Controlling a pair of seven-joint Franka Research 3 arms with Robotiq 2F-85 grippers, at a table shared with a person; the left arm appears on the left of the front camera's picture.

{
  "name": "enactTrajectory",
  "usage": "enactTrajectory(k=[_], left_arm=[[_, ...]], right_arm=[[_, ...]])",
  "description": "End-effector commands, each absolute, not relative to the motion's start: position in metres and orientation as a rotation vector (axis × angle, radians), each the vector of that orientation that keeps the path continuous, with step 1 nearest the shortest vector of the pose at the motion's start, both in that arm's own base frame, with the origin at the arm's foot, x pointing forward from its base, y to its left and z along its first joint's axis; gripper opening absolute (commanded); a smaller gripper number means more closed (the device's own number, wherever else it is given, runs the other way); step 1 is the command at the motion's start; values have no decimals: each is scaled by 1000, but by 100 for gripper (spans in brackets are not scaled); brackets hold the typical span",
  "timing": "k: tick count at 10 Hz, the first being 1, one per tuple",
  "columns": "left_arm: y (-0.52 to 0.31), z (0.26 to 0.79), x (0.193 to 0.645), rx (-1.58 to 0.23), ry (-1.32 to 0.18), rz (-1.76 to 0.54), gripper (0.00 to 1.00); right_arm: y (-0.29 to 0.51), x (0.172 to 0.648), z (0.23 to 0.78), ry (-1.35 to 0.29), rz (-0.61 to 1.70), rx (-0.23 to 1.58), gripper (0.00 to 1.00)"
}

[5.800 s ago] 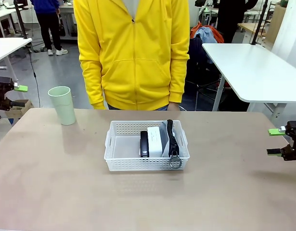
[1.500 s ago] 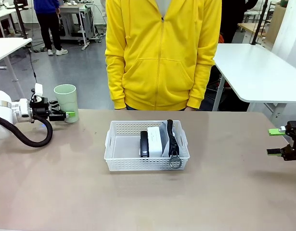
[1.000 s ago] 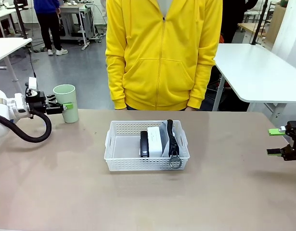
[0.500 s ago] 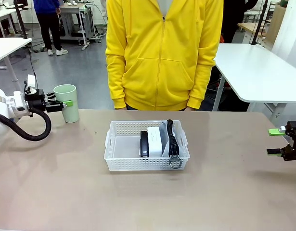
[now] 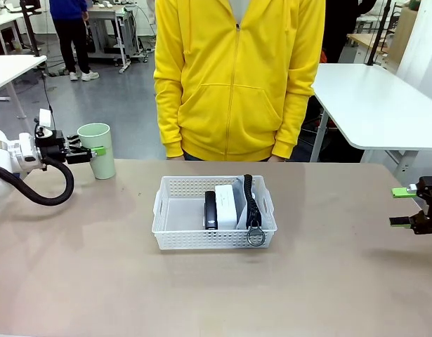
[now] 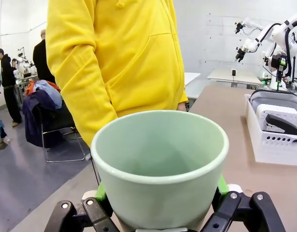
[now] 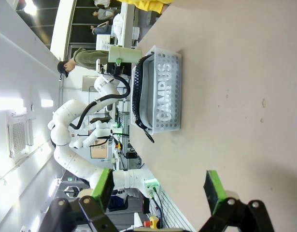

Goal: Efficiently arrange items inside the basket to fit them all.
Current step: Pick up the Reusable plastic cup and place it inside the Organizing basket.

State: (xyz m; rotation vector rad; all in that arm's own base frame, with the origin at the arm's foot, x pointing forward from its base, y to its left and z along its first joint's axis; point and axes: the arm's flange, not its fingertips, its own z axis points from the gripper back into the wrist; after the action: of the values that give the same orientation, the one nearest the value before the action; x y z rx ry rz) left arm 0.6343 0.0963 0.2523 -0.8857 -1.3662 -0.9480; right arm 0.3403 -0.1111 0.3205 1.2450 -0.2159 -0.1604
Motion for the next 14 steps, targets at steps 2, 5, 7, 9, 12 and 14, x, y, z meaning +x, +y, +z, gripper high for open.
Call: enactTrajectory(k=[2,5,7,9,12,14], left_arm=[[99,284,609,-947,-1294,-852,0],[104,355,541,-976,-1309,-544,0],[103,366,498,-974,-1163,-368,0],[104,375,453,-1053,-958,-324,0],[97,383,421,-1094,-822,-235,0],[94,370,425,-1076,-853,-276,0]], right_arm=[[-111,342,324,-229,-167,1258,100],[-111,342,324,-229,-167,1258,100],[-111,342,324,-229,-167,1258,100],[-111,342,324,-229,-167,1258,100],[-111,342,324,-229,-167,1258,100],[-111,342,324,-229,-167,1258,100]])
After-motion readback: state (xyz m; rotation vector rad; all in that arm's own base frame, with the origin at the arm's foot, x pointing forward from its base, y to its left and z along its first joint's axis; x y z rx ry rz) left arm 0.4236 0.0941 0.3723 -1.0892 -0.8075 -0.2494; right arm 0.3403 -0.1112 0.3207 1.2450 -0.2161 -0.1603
